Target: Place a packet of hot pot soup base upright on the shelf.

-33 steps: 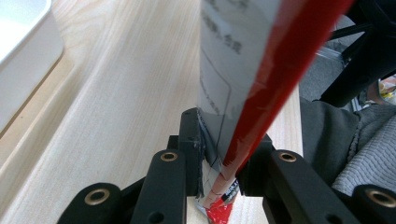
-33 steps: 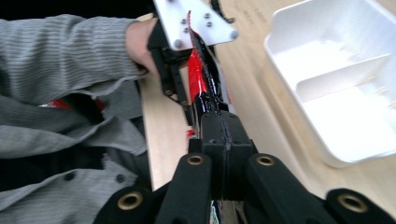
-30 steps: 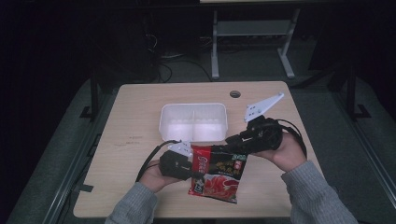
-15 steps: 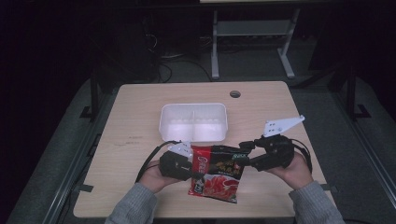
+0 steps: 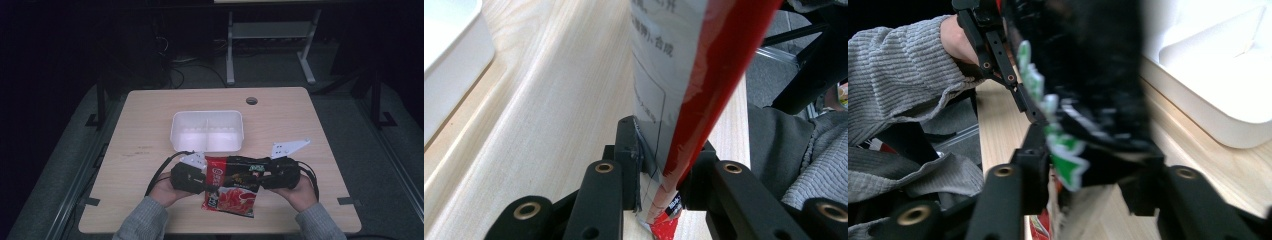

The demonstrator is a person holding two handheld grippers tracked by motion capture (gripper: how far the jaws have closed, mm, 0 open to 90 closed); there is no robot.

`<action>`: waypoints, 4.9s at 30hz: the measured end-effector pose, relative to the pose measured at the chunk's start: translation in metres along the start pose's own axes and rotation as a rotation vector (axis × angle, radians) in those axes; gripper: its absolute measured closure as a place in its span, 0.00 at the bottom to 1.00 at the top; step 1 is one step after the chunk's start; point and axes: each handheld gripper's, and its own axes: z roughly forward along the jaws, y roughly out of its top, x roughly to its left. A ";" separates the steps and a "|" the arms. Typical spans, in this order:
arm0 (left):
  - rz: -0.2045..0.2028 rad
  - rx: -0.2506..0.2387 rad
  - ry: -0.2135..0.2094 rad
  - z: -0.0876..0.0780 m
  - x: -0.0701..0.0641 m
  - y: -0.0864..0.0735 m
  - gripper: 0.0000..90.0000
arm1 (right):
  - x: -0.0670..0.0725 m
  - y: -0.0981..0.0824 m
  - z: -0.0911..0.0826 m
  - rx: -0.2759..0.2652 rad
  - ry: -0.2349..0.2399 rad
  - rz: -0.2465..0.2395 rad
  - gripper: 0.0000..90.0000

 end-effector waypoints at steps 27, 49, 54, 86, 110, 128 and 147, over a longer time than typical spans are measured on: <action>-0.123 0.017 0.137 -0.041 -0.002 -0.059 0.58 | -0.007 0.026 -0.020 -0.021 -0.063 0.045 0.82; -0.176 -0.023 0.193 -0.064 0.002 -0.090 0.53 | -0.023 0.099 -0.022 -0.164 -0.203 0.087 0.83; -0.178 -0.030 0.199 -0.067 0.003 -0.091 0.52 | -0.030 0.120 -0.017 -0.183 -0.244 0.090 0.83; -0.185 -0.056 0.189 -0.071 0.006 -0.094 0.50 | -0.085 0.156 0.019 -0.228 -0.517 0.170 0.83; -0.177 -0.059 0.185 -0.071 0.005 -0.093 0.49 | -0.092 0.114 0.060 -0.247 -0.549 0.164 0.82; -0.176 -0.050 0.191 -0.068 0.004 -0.092 0.47 | -0.095 0.090 0.054 -0.220 -0.515 0.204 0.79; -0.173 -0.027 0.198 -0.066 0.004 -0.092 0.45 | -0.095 0.081 0.048 -0.203 -0.493 0.218 0.78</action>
